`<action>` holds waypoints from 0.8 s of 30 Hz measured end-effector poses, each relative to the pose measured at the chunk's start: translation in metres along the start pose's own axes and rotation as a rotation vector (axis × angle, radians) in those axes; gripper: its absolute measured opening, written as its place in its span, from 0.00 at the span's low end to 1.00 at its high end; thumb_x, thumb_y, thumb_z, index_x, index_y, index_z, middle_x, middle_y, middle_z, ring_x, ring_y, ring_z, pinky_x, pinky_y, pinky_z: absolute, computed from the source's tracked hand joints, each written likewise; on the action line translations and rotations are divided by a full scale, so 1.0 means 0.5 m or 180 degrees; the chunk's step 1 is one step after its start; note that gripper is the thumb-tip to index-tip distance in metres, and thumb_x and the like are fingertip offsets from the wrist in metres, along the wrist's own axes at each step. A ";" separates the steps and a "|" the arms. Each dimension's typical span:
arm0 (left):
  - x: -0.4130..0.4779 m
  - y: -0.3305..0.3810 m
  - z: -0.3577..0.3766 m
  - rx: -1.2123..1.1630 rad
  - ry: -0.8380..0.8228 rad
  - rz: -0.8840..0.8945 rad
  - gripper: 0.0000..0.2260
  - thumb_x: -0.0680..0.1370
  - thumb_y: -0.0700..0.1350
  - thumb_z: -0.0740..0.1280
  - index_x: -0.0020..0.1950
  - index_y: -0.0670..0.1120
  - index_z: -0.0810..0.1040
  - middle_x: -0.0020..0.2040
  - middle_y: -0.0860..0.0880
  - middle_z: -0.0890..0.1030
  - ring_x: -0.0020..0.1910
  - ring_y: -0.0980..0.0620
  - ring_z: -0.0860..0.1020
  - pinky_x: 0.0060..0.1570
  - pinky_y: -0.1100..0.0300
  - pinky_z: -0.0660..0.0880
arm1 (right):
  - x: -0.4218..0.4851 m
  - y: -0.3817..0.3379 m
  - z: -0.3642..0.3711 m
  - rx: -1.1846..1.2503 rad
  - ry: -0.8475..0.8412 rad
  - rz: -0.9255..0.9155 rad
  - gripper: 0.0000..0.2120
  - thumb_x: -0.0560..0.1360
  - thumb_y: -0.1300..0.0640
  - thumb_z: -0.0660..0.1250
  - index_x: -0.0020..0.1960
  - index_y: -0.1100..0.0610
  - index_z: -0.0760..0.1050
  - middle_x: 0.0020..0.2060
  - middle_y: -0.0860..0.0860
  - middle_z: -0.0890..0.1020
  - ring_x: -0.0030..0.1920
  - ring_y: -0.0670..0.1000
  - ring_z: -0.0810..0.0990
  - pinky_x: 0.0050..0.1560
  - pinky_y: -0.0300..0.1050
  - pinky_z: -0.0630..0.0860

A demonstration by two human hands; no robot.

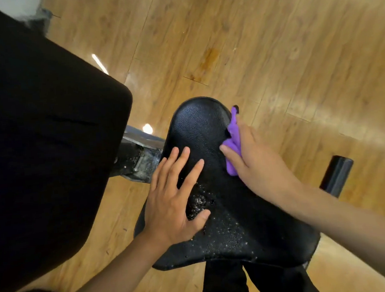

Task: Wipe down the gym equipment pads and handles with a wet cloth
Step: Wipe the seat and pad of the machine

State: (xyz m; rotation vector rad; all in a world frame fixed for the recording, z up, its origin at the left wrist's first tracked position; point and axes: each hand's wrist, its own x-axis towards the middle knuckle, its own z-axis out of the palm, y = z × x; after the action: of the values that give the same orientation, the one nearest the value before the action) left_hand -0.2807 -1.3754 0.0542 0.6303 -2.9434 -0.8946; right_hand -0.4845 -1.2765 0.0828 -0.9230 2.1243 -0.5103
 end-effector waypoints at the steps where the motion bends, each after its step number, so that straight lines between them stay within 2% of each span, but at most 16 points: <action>1: 0.002 0.002 0.001 -0.0012 0.0009 0.0004 0.35 0.81 0.68 0.48 0.81 0.48 0.64 0.83 0.41 0.60 0.83 0.40 0.56 0.79 0.36 0.56 | 0.052 -0.008 0.000 0.0256 0.0134 -0.0075 0.33 0.84 0.46 0.58 0.83 0.54 0.50 0.71 0.54 0.72 0.66 0.50 0.75 0.62 0.36 0.70; 2: 0.004 0.004 0.001 -0.0020 0.0028 -0.0001 0.35 0.81 0.68 0.49 0.81 0.47 0.64 0.82 0.41 0.61 0.83 0.40 0.57 0.78 0.35 0.57 | 0.109 -0.018 0.002 0.0333 0.0223 -0.0167 0.28 0.85 0.48 0.59 0.81 0.57 0.59 0.71 0.55 0.73 0.68 0.49 0.74 0.63 0.32 0.67; 4: 0.004 0.004 0.003 0.0004 0.0054 -0.0013 0.36 0.82 0.69 0.47 0.80 0.47 0.65 0.82 0.40 0.62 0.83 0.39 0.57 0.77 0.35 0.58 | 0.199 -0.038 0.004 0.0217 0.0429 -0.0303 0.14 0.85 0.49 0.60 0.61 0.57 0.78 0.59 0.55 0.81 0.59 0.52 0.79 0.60 0.41 0.71; 5: 0.005 0.000 0.002 0.0021 0.0072 -0.0014 0.37 0.82 0.70 0.46 0.80 0.46 0.65 0.82 0.40 0.62 0.83 0.39 0.57 0.77 0.34 0.59 | 0.220 -0.043 0.008 0.0231 0.0514 -0.0344 0.13 0.84 0.48 0.61 0.51 0.56 0.79 0.49 0.52 0.83 0.51 0.51 0.80 0.54 0.45 0.73; 6: 0.006 -0.003 0.002 0.0028 0.0076 -0.0006 0.37 0.82 0.70 0.46 0.81 0.46 0.65 0.82 0.39 0.62 0.83 0.39 0.57 0.76 0.34 0.59 | 0.212 -0.040 0.008 0.0333 0.0553 -0.0312 0.13 0.83 0.47 0.60 0.48 0.55 0.77 0.44 0.50 0.82 0.47 0.51 0.79 0.49 0.46 0.71; 9: 0.001 0.000 0.005 0.0057 0.0068 0.0000 0.37 0.82 0.70 0.47 0.81 0.46 0.64 0.82 0.39 0.61 0.83 0.39 0.57 0.76 0.33 0.59 | 0.058 0.000 0.003 0.0558 0.0437 -0.0155 0.17 0.84 0.47 0.60 0.68 0.56 0.69 0.48 0.52 0.82 0.47 0.50 0.80 0.49 0.45 0.73; 11: 0.003 0.001 0.005 0.0107 0.0068 0.0015 0.37 0.82 0.70 0.47 0.81 0.46 0.64 0.82 0.39 0.61 0.82 0.39 0.57 0.76 0.34 0.58 | -0.074 0.038 -0.013 0.0199 -0.0017 -0.0096 0.22 0.84 0.42 0.58 0.72 0.53 0.64 0.57 0.55 0.81 0.51 0.51 0.80 0.53 0.46 0.76; 12: 0.004 0.001 0.005 0.0129 0.0061 0.0012 0.37 0.82 0.70 0.46 0.80 0.46 0.64 0.82 0.39 0.61 0.83 0.39 0.57 0.77 0.34 0.58 | -0.118 0.056 -0.023 -0.0173 -0.0245 0.0052 0.25 0.83 0.39 0.56 0.74 0.51 0.63 0.70 0.57 0.74 0.62 0.53 0.78 0.58 0.47 0.75; 13: 0.004 0.001 0.006 0.0148 0.0056 0.0001 0.37 0.82 0.70 0.46 0.80 0.46 0.64 0.82 0.39 0.61 0.83 0.39 0.57 0.77 0.34 0.58 | -0.139 0.070 -0.030 -0.0476 -0.0316 0.0115 0.30 0.81 0.36 0.54 0.77 0.50 0.60 0.80 0.55 0.60 0.75 0.56 0.67 0.69 0.49 0.71; 14: 0.004 0.003 0.006 0.0161 0.0049 -0.0012 0.37 0.82 0.70 0.47 0.81 0.46 0.64 0.82 0.40 0.61 0.83 0.39 0.57 0.76 0.34 0.58 | -0.142 0.072 -0.038 -0.0623 -0.0325 0.0062 0.34 0.80 0.34 0.53 0.81 0.51 0.57 0.83 0.52 0.47 0.81 0.56 0.54 0.76 0.51 0.63; 15: 0.003 0.004 0.006 0.0166 0.0043 -0.0022 0.37 0.82 0.70 0.47 0.81 0.46 0.64 0.82 0.40 0.60 0.83 0.39 0.57 0.76 0.33 0.58 | -0.127 0.070 -0.034 -0.0563 -0.0276 -0.0064 0.38 0.80 0.33 0.52 0.83 0.52 0.52 0.83 0.51 0.42 0.82 0.55 0.49 0.78 0.50 0.58; 16: 0.002 0.005 0.007 0.0170 0.0039 -0.0027 0.37 0.82 0.70 0.47 0.81 0.45 0.64 0.83 0.40 0.60 0.83 0.39 0.56 0.76 0.33 0.58 | -0.099 0.060 -0.027 -0.0340 -0.0211 -0.0192 0.40 0.80 0.34 0.53 0.84 0.54 0.48 0.83 0.52 0.46 0.82 0.55 0.53 0.76 0.47 0.59; 18: 0.003 0.007 0.008 0.0177 0.0045 -0.0021 0.37 0.82 0.70 0.47 0.80 0.45 0.64 0.83 0.40 0.60 0.83 0.39 0.57 0.75 0.32 0.59 | -0.007 0.041 -0.009 0.0391 -0.0172 -0.0198 0.39 0.83 0.39 0.57 0.83 0.59 0.47 0.78 0.57 0.66 0.74 0.54 0.69 0.67 0.42 0.66; 20: 0.004 0.008 0.010 0.0187 0.0082 -0.0027 0.37 0.82 0.70 0.47 0.80 0.45 0.64 0.82 0.40 0.60 0.83 0.39 0.57 0.76 0.33 0.58 | 0.105 0.023 0.003 0.0958 -0.0025 -0.0104 0.32 0.84 0.44 0.60 0.79 0.63 0.58 0.69 0.57 0.77 0.68 0.55 0.75 0.62 0.41 0.68; 22: 0.005 0.008 0.012 0.0180 0.0115 -0.0010 0.37 0.82 0.70 0.47 0.80 0.45 0.64 0.82 0.39 0.61 0.82 0.38 0.57 0.76 0.33 0.58 | 0.168 0.002 0.005 0.0877 0.0198 -0.0188 0.19 0.84 0.47 0.61 0.67 0.60 0.70 0.58 0.54 0.80 0.59 0.55 0.77 0.57 0.45 0.69; 24: 0.006 0.007 0.014 0.0188 0.0148 0.0001 0.37 0.82 0.70 0.47 0.80 0.45 0.64 0.81 0.39 0.61 0.82 0.39 0.57 0.76 0.32 0.58 | 0.144 0.006 0.006 0.0708 0.0291 -0.0433 0.16 0.84 0.48 0.62 0.65 0.58 0.71 0.56 0.52 0.78 0.56 0.53 0.76 0.54 0.44 0.67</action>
State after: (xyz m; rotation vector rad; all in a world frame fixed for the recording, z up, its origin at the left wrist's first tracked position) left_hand -0.2856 -1.3699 0.0498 0.6436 -2.9382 -0.7848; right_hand -0.5167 -1.3287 0.0446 -0.9353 2.0433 -0.8543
